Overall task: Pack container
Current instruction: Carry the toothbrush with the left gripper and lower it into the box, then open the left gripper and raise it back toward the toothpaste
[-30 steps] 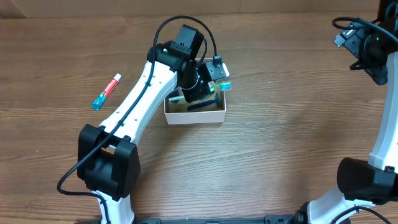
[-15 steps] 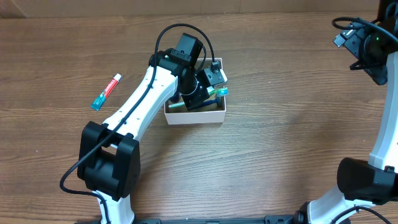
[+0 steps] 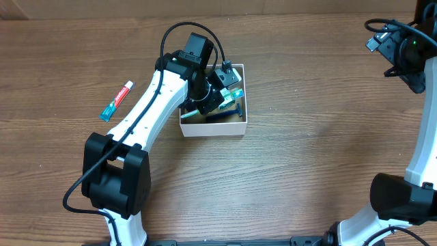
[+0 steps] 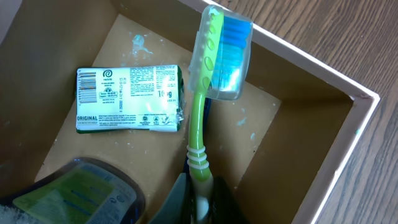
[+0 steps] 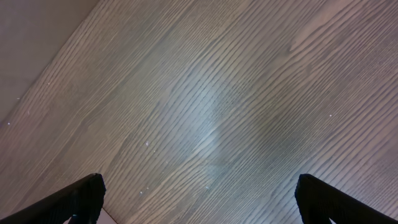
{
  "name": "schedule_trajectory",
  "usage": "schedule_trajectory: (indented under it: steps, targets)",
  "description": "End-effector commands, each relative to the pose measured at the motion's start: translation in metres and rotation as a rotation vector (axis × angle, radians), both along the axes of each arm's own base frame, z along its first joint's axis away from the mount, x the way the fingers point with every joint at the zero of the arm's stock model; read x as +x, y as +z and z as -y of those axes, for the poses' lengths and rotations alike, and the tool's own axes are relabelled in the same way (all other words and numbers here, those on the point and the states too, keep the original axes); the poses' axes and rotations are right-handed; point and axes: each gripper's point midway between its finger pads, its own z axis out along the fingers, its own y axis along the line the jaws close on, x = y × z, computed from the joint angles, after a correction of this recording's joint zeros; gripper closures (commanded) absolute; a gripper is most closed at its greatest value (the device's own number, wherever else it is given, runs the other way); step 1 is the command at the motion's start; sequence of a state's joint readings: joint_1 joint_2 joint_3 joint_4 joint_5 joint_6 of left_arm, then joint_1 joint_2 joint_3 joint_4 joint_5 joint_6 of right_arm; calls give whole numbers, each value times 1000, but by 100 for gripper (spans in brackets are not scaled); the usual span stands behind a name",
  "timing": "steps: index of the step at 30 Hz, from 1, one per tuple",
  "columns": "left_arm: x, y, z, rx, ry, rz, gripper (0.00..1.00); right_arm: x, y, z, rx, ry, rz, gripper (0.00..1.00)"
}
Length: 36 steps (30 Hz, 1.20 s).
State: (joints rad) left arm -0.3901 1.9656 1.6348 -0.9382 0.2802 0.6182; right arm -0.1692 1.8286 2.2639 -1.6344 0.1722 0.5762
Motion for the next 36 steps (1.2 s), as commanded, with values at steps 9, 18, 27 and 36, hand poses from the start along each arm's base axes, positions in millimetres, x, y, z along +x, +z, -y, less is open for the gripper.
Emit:
schedule_trajectory:
  steps: [9, 18, 27, 36]
  targets:
    - [1, 0, -4, -5, 33, -10, 67, -1, 7, 2, -9, -9, 23, 0]
    - [21, 50, -1, -17, 42, 87, 62, -1, 7, 2, -9, -9, 23, 0]
    - [70, 232, -56, 51, 380, 523, 23, -1, 7, 2, -9, -9, 23, 0]
    - [67, 166, -239, 268, 975, 296, 0, -1, 7, 2, -9, -9, 23, 0]
